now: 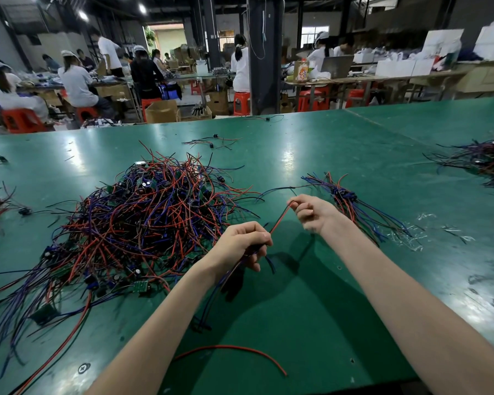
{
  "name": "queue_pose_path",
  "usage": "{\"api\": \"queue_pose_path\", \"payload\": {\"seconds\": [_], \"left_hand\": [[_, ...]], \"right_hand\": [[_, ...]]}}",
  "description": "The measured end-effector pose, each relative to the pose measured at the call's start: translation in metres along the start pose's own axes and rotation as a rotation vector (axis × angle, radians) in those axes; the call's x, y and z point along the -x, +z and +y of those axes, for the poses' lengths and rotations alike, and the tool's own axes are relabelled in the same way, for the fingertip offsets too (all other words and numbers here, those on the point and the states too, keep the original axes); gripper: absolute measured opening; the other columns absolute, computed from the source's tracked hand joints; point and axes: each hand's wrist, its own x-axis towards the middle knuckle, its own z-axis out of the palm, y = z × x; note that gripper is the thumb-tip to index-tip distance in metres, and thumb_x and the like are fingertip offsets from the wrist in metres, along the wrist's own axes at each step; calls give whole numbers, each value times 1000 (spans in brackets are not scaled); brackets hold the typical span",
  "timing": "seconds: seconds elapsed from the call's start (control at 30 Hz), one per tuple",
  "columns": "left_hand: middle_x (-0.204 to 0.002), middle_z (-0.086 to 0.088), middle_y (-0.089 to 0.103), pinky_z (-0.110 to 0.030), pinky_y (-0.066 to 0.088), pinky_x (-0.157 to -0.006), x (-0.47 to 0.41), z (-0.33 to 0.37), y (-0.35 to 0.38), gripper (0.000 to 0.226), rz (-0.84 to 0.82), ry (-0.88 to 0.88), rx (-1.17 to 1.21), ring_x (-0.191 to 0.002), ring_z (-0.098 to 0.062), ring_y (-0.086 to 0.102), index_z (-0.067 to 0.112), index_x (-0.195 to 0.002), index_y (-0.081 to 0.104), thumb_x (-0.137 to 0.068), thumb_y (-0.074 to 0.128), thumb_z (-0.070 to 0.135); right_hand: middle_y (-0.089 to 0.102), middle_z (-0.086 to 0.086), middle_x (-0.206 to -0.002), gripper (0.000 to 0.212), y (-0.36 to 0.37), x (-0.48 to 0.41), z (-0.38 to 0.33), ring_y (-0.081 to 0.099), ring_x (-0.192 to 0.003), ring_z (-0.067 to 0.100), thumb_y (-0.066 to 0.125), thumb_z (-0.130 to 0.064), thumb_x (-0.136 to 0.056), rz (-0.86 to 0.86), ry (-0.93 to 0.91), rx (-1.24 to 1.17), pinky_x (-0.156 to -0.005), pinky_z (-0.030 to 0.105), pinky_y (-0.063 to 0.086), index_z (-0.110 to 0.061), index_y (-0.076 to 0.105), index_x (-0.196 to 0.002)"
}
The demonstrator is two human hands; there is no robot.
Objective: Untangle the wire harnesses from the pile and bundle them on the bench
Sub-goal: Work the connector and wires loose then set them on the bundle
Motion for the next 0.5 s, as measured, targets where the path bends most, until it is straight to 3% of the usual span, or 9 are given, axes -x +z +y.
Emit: {"api": "queue_pose_path", "payload": {"seconds": [0.1, 0.23, 0.3, 0.4, 0.5], "left_hand": [[-51, -1, 53, -20, 43, -40, 1, 3, 2, 22, 27, -19, 43, -38, -8, 41, 7, -71, 58, -92, 52, 4], [-51, -1, 53, -19, 41, -40, 2, 6, 3, 23, 23, -39, 91, -38, -8, 40, 6, -71, 58, -93, 50, 4], [-52, -1, 53, -19, 43, -41, 4, 6, 3, 23, 9, -31, 79, -39, -8, 42, 7, -71, 59, -93, 51, 5], [-55, 0, 57, -22, 47, -44, 4, 6, 3, 22, 57, -22, 66, -44, -8, 48, 9, -72, 61, -93, 54, 8], [-63, -1, 65, -22, 50, -50, 3, 5, 1, 21, 127, -15, 50, -54, -6, 57, 12, -73, 65, -92, 56, 10]], "right_hand": [[59, 9, -47, 32, 5, -3, 7, 37, -24, 4, 49, -1, -94, 169, -356, 320, -26, 16, 26, 1, 50, -62], [61, 20, -58, 28, -3, -5, 20, 55, -44, 31, 55, -12, -94, 365, -1219, 1160, -40, 34, 38, 2, 57, -71], [60, 21, -58, 26, -8, -8, 22, 55, -47, 35, 57, -11, -93, 424, -1463, 1322, -45, 35, 39, 3, 57, -71], [61, 17, -57, 28, -10, -9, 20, 55, -48, 34, 58, -15, -93, 420, -1366, 1246, -47, 34, 38, 3, 58, -71], [65, 8, -58, 32, -5, -8, 14, 57, -38, 19, 56, -25, -95, 328, -934, 922, -38, 27, 41, 1, 61, -76]]}}
